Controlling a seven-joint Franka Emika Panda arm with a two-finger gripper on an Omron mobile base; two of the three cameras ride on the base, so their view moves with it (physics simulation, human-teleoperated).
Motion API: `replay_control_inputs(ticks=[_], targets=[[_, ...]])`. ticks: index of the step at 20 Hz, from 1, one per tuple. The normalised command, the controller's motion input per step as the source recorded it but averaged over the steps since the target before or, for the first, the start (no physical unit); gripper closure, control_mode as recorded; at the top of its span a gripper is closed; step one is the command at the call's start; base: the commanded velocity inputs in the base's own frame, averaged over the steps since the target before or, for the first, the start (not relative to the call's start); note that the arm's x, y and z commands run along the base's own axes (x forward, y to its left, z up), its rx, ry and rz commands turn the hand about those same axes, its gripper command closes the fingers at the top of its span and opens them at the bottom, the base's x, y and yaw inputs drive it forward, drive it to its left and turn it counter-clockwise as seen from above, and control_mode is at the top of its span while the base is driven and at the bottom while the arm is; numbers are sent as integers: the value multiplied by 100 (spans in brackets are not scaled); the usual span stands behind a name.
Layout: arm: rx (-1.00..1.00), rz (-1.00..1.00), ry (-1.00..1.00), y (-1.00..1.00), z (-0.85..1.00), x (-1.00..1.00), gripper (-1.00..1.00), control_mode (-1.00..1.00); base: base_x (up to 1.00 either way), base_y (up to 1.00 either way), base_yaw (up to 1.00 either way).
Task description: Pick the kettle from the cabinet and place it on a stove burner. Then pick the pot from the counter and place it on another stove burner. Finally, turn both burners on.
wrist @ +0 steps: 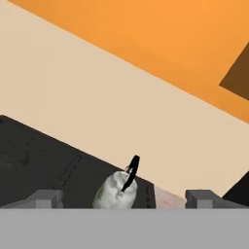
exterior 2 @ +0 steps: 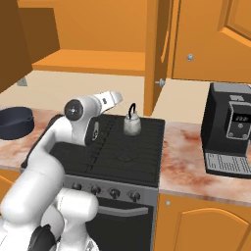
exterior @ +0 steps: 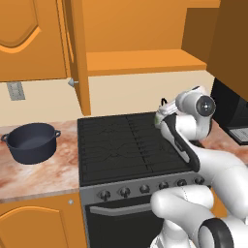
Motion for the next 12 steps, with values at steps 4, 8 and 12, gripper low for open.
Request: replay_control_inputs(ticks=[4,8,12], targets=[[-4,2,10,9,25,-16,-100,-100,0,0,0],[-4,5,8,12,21,-16,-100,-100,0,0,0],[-4,7,5,15,13,-16,-100,-100,0,0,0]])
